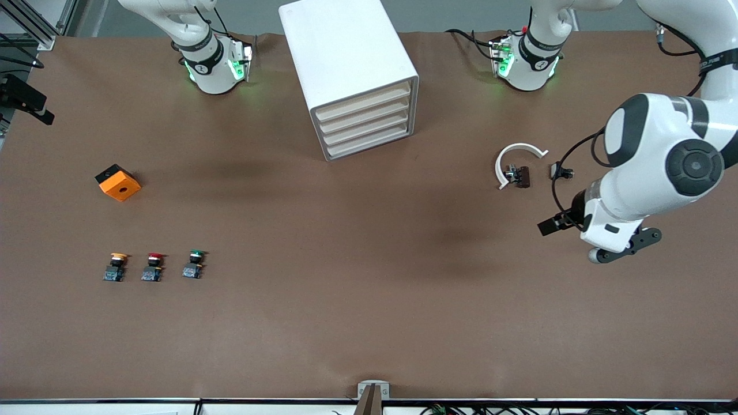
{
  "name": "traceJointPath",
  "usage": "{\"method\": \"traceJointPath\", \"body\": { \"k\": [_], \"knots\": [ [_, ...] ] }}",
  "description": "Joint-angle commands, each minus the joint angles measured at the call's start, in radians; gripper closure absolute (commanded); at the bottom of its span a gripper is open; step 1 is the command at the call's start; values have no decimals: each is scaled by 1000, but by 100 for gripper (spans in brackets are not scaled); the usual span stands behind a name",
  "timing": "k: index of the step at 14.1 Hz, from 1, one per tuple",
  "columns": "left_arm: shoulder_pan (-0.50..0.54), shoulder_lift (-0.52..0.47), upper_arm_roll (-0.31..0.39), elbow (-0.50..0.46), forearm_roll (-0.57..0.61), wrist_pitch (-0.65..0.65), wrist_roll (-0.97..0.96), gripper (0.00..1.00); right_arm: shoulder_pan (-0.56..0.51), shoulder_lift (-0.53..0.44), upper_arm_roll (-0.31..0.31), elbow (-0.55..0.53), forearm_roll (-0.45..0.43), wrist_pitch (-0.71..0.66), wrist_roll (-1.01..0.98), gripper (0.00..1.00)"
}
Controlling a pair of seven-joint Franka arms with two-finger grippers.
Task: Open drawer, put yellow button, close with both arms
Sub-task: 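Reach the left gripper to the drawer handle while the right gripper reaches the button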
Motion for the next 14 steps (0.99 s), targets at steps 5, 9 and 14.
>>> {"method": "traceJointPath", "body": {
  "k": [5, 9, 14],
  "knots": [
    [-85, 67, -4, 99, -115, -63, -330, 0, -5, -10, 1, 15, -8, -5, 18, 0],
    [-110, 129, -4, 147, -273, -160, -472, 0, -33, 53, 1, 35, -10, -25, 5, 0],
    [-113, 187, -4, 148, -480, -279, -624, 0, -42, 257, 1, 104, -46, 9, 1, 0]
  ]
}}
